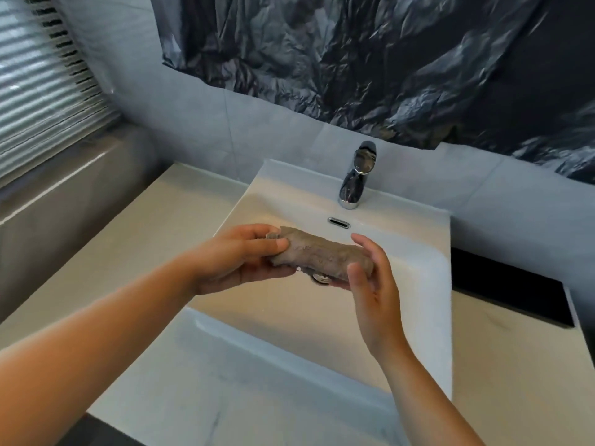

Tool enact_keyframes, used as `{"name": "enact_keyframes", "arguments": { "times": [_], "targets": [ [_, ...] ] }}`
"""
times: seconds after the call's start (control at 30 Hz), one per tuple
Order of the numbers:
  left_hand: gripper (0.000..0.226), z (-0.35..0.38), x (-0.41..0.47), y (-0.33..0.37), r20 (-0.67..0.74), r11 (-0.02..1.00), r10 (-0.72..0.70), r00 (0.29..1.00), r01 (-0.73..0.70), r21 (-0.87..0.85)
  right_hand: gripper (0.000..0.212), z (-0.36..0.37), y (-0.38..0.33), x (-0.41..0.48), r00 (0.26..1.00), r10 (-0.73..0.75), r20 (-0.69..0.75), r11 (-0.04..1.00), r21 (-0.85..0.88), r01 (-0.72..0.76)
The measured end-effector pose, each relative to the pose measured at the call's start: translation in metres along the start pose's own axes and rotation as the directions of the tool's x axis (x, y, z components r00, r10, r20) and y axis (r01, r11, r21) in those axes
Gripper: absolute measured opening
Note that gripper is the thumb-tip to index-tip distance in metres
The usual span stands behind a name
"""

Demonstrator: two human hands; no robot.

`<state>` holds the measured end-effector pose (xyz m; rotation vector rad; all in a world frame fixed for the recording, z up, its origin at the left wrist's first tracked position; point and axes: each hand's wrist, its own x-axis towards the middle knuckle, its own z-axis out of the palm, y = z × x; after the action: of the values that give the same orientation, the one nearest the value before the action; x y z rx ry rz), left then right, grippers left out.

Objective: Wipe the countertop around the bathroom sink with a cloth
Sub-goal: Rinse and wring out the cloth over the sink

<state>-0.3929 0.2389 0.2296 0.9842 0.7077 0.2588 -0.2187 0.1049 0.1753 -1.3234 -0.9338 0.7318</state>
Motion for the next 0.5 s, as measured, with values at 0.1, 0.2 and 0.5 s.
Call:
{"name": "enact_keyframes", "arguments": {
  "times": [0.1,0.2,0.5],
  "targets": [
    [0.053,-0.010,0.017,0.011,0.086,0.967,-0.193,0.977,0.175,0.186,0.033,0.004,-0.003,0.017,0.983,-0.152,-0.098,0.980,-0.143,0.137],
    [0.061,-0.010,0.036,0.024,0.200,0.868,-0.392,0.898,0.289,0.404,0.030,0.004,-0.006,0.031,0.947,-0.320,-0.009,0.890,-0.346,0.298],
    [0.035,-0.001,0.084,0.011,0.097,0.235,-0.071,0.993,-0.078,0.969,0.037,0.003,0.018,0.068,0.995,-0.032,-0.092,0.810,-0.586,-0.029]
  ]
}}
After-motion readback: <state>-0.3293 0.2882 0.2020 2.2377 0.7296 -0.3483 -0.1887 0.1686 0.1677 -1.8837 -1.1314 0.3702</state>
